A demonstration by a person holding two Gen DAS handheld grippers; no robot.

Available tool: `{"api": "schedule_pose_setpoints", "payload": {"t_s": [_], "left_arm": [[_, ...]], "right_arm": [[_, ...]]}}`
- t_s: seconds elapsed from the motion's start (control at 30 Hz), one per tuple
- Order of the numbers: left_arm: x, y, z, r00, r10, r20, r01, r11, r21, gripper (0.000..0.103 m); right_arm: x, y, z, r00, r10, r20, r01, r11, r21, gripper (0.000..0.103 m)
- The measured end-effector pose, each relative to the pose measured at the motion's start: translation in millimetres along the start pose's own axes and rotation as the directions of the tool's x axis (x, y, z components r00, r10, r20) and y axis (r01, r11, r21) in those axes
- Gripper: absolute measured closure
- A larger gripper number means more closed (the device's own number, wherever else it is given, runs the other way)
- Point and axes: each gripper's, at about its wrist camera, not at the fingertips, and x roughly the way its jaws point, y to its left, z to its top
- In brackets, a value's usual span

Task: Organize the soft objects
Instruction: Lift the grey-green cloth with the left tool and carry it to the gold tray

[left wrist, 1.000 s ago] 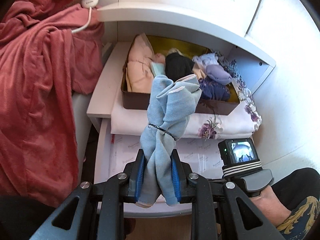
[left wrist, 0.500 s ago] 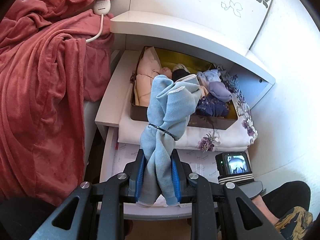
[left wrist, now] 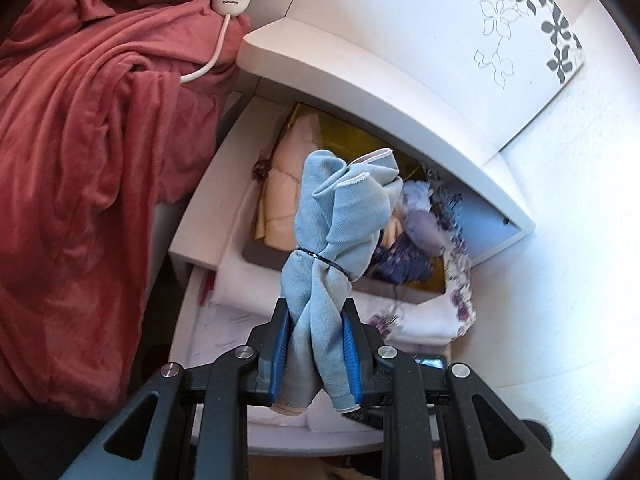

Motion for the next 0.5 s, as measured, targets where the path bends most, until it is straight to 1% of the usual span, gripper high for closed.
{"api": "schedule_pose_setpoints", "payload": {"t_s": [0.17, 0.33, 0.47, 0.5], "left_arm": [[12.0, -12.7, 23.8, 0.999, -0.049, 0.002, 0.049, 0.998, -0.026, 0.079], [36.9, -19.3, 49.4, 0.995, -0.104, -0.008, 0.103, 0.99, -0.094, 0.079], [67.1, -24.2, 66.0, 0.995, -0.096, -0.022, 0.093, 0.989, -0.115, 0.079], [77.2, -25.5, 70.5, 0.996, -0.082, -0.028, 0.078, 0.99, -0.114, 0.079]], "right_arm": [[0.1, 2.5, -0.5, 1.0, -0.002, 0.006, 0.002, 1.0, -0.015, 0.038], [-0.4, 4.7, -2.4, 1.0, 0.002, 0.006, -0.002, 1.0, -0.02, 0.038], [-0.7, 3.5, -2.5, 1.0, 0.008, 0.004, -0.008, 1.0, -0.018, 0.038], [-1.1, 3.3, -2.5, 1.0, 0.009, 0.005, -0.009, 1.0, -0.017, 0.038]]}}
